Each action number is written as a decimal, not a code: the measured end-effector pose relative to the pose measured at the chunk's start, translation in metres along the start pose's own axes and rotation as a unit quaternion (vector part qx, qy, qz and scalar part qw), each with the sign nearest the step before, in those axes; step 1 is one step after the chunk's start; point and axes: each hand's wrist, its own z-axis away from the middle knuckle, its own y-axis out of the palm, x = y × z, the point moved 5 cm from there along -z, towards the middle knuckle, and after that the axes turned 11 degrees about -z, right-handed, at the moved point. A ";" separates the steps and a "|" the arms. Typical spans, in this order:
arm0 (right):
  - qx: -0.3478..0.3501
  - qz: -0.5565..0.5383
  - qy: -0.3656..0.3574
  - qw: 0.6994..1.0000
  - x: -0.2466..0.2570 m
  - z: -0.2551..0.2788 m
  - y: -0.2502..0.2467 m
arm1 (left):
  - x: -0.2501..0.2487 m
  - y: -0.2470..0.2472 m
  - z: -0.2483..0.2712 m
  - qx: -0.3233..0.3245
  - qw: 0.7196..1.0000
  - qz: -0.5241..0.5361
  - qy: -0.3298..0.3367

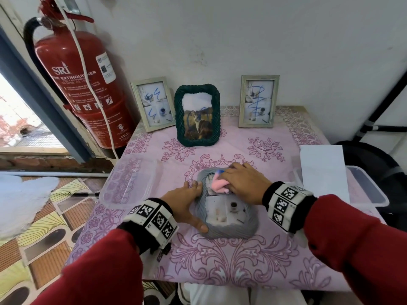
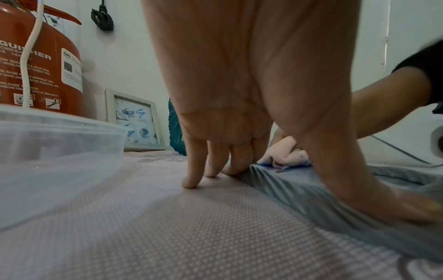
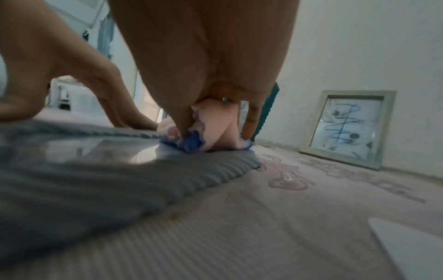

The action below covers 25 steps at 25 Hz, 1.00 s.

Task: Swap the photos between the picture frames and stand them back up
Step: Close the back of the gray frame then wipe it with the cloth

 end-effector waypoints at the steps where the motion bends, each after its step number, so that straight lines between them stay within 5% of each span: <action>1: 0.002 -0.021 0.000 1.000 0.000 -0.002 0.000 | 0.000 0.000 -0.001 0.002 1.000 -0.003 -0.002; 12: 0.016 -0.121 -0.080 0.989 0.060 0.050 0.013 | -0.005 -0.003 -0.001 0.007 0.999 -0.031 -0.011; 18: 0.012 -0.068 -0.088 0.994 0.044 0.091 0.012 | -0.004 -0.001 0.002 0.013 1.000 0.003 0.002; 25: -0.002 -0.017 -0.043 0.999 0.022 0.055 0.011 | -0.003 0.000 0.000 0.001 1.000 0.011 0.010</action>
